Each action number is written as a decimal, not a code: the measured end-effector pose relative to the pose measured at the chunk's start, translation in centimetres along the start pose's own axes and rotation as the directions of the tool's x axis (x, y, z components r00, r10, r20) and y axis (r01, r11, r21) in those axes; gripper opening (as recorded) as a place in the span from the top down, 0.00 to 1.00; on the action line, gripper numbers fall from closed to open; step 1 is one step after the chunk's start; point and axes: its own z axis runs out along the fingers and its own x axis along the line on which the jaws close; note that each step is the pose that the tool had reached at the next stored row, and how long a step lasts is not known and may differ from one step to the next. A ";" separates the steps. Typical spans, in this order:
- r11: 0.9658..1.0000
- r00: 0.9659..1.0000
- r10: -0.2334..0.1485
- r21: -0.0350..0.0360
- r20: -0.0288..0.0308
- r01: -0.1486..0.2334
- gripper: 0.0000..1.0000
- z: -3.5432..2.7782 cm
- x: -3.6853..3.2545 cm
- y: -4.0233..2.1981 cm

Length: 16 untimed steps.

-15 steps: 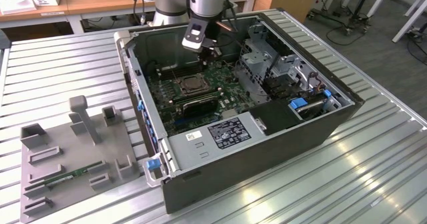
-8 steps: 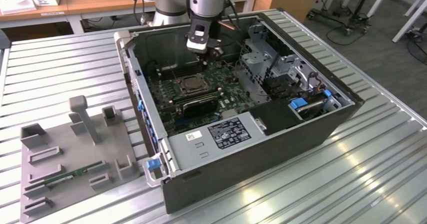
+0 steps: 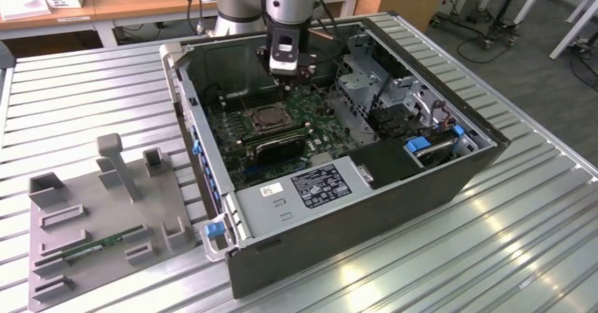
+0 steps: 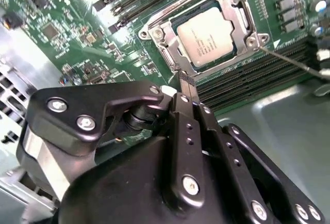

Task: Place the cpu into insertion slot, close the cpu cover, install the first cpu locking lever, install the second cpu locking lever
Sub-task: 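Close the cpu cover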

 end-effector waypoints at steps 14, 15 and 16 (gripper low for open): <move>0.968 0.968 -0.252 -0.002 -0.017 0.252 0.89 0.04 0.00 0.00; 0.963 0.963 -0.269 -0.002 -0.018 0.269 0.89 0.05 0.00 0.00; 0.958 0.958 -0.286 -0.002 -0.019 0.286 0.89 0.05 0.00 0.00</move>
